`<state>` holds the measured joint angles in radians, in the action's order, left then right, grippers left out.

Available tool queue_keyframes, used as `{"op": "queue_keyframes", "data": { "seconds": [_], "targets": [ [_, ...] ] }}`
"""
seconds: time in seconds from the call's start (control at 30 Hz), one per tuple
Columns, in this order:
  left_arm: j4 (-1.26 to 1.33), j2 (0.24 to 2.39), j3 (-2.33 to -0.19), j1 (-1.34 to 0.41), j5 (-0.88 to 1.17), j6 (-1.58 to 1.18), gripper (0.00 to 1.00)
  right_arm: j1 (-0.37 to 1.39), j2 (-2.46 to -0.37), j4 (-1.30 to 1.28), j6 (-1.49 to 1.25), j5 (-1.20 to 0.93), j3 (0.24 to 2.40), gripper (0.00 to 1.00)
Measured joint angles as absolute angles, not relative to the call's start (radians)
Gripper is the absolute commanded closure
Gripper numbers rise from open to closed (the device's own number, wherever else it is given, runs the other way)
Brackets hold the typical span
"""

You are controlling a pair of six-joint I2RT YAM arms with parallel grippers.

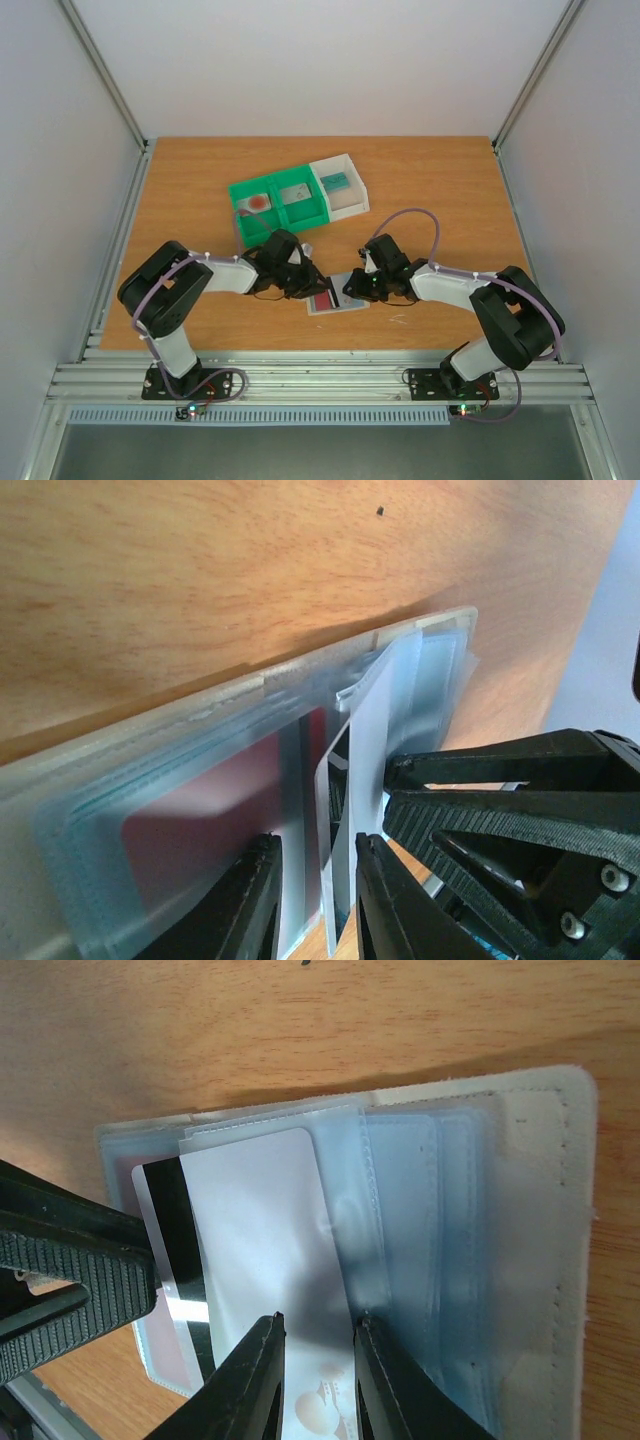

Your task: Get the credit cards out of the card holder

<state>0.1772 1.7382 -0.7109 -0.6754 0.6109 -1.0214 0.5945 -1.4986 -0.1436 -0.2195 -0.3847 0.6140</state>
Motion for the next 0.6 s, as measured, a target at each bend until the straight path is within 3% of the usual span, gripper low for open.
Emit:
{"op": "queue_keyframes", "data": {
  "seconds": [0.2, 0.33, 0.6],
  "targets": [
    [0.177, 1.755, -0.732, -0.677, 0.609, -1.021, 0.81, 0.595, -1.497, -0.136, -0.225, -0.386, 0.609, 0.80],
    [0.176, 1.770, -0.748, -0.681, 0.608, -1.023, 0.99, 0.595, -1.495, -0.128, -0.227, -0.385, 0.604, 0.80],
    [0.174, 1.766, -0.757, -0.681, 0.609, -1.021, 1.00, 0.595, -1.491, -0.123, -0.225, -0.384, 0.600, 0.78]
  ]
}}
